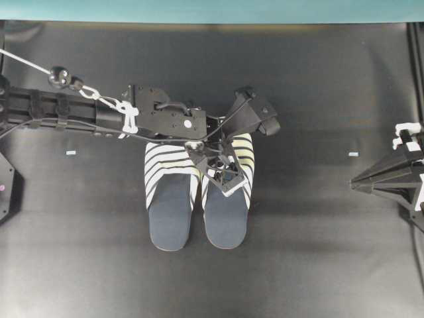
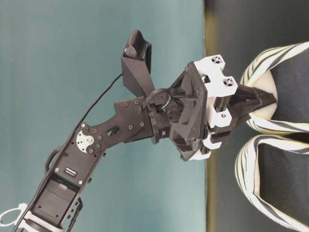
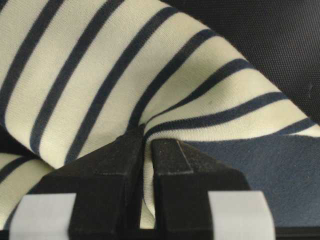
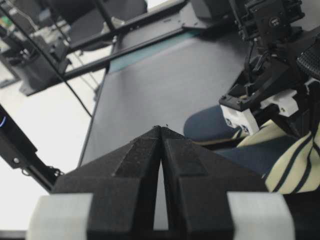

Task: Arrange the slippers with the left arm.
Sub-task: 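Push the held right slipper left against the left slipper, then open the left gripper and lift it away from the slippers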

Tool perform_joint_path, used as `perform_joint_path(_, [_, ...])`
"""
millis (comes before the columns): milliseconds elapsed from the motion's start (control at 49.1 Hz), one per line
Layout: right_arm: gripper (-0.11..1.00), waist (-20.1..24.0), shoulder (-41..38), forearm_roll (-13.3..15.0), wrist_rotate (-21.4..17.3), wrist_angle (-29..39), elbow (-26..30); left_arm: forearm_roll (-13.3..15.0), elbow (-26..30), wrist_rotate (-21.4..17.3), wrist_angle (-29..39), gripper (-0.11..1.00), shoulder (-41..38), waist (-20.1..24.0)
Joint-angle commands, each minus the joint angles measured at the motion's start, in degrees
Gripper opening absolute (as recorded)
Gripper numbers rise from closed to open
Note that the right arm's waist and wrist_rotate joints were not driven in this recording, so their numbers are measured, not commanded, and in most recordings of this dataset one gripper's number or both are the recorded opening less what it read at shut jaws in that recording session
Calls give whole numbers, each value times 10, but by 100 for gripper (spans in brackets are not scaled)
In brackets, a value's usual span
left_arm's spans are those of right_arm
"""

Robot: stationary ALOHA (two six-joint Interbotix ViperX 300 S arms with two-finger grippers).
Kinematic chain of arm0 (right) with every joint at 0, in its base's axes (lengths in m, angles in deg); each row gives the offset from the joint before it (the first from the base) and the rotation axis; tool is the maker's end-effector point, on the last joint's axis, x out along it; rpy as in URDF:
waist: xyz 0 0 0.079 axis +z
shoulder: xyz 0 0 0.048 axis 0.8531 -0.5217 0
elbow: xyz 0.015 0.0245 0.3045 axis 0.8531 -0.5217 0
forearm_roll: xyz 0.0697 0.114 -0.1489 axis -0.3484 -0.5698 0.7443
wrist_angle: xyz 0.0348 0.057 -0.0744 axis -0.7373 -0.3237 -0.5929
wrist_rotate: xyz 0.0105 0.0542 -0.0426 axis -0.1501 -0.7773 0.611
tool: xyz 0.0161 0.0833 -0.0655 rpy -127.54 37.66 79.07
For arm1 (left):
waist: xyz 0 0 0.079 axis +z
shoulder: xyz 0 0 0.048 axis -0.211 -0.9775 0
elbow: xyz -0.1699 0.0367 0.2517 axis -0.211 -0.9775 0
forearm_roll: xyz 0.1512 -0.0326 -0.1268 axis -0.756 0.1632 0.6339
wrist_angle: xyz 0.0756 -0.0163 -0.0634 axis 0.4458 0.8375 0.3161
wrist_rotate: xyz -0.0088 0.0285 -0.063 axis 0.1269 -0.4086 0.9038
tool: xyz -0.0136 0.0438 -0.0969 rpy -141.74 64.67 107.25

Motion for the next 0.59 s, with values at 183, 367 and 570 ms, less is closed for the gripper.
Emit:
perform_joint_path(183, [0,0,-3,0,1,-6,1,-1,5,-1,-3,1,19,-4])
perform_joint_path(367, [0,0,-3,-1,0,-6,2,-1,1,0,-2,18,23,-4])
perform_joint_path(570, [0,0,-3,-1,1,-8,1,-1,-4,-4,1,77,33,-3])
